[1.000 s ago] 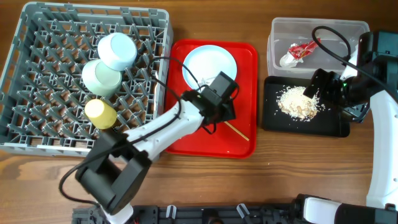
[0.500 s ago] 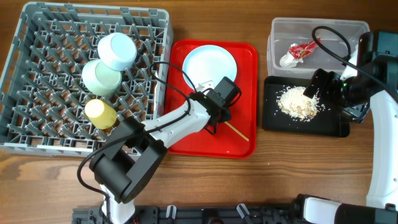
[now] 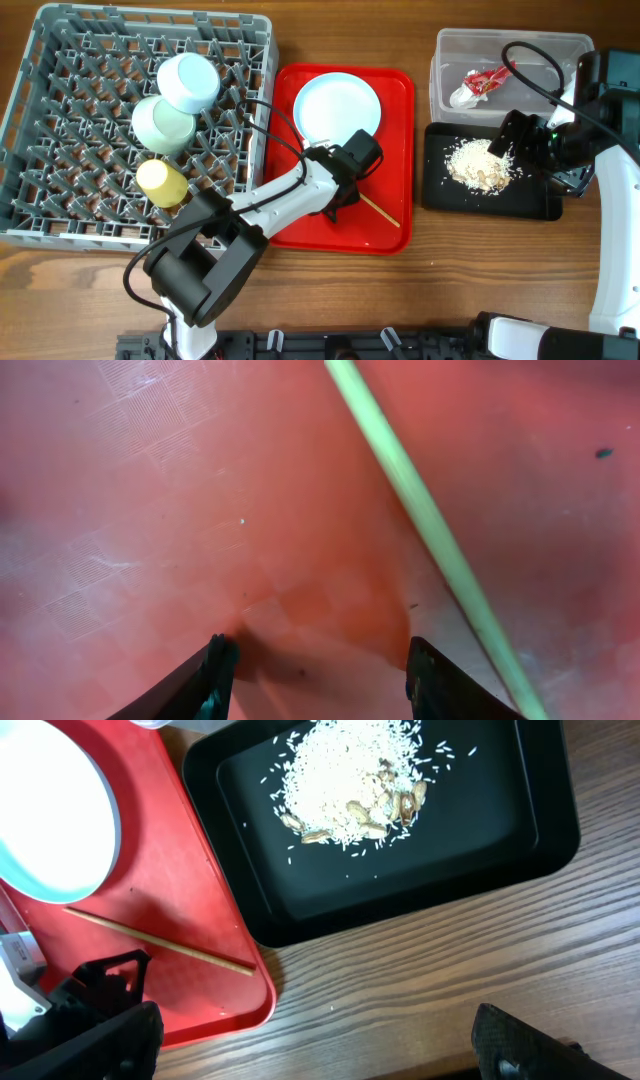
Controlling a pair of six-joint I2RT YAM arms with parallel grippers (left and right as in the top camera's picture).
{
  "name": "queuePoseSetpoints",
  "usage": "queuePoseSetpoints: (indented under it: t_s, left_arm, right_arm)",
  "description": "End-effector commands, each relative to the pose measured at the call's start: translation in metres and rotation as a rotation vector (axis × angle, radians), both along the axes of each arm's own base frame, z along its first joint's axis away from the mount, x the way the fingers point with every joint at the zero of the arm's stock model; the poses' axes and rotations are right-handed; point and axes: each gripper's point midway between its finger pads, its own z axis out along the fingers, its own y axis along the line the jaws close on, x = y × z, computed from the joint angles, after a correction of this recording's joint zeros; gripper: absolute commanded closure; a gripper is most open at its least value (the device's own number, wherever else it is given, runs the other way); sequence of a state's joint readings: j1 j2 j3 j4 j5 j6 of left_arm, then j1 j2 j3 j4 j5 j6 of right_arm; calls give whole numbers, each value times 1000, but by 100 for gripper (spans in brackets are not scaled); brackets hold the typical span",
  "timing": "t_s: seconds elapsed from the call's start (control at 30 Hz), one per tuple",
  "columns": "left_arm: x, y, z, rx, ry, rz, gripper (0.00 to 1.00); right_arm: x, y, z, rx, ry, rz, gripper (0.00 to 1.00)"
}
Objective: Sort waste into correct bins and load items into the dishwasher rack
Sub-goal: 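Lower left gripper onto the wooden chopstick and grasp it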
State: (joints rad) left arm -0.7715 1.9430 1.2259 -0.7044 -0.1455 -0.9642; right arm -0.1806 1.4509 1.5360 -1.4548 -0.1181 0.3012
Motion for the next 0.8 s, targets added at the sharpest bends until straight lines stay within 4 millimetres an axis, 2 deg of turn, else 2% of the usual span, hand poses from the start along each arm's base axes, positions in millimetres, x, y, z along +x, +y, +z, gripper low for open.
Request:
queuePoseSetpoints:
  t_s: [0.0,0.13,0.27,0.37,0.5,0.67,0.77]
  left_arm:
    - [-2,4,-8,20,27,20,45]
    - [13,-4,22,17,-6,17,49]
    - [29,-20,54,4,-46,-76,51]
    - [32,-25,63,-8,-55,-80,48]
    - [30,-28,55,-20,-30,-73,48]
    - [26,-40,29,-56,35,-60,48]
    - [24,-38,13,-37,61,-37,48]
  right_arm:
    - [0,-4,9,-23,-34,6,0]
    - [0,-4,9,-23,-33,6,0]
    - [0,-4,9,-23,-35,6,0]
    - [1,-4,9,-24,-36,6,0]
    - [1,-4,10,-24,-38,6,0]
    - [1,-4,10,-24,-39,7,0]
    - [1,-4,10,-24,-38,6,0]
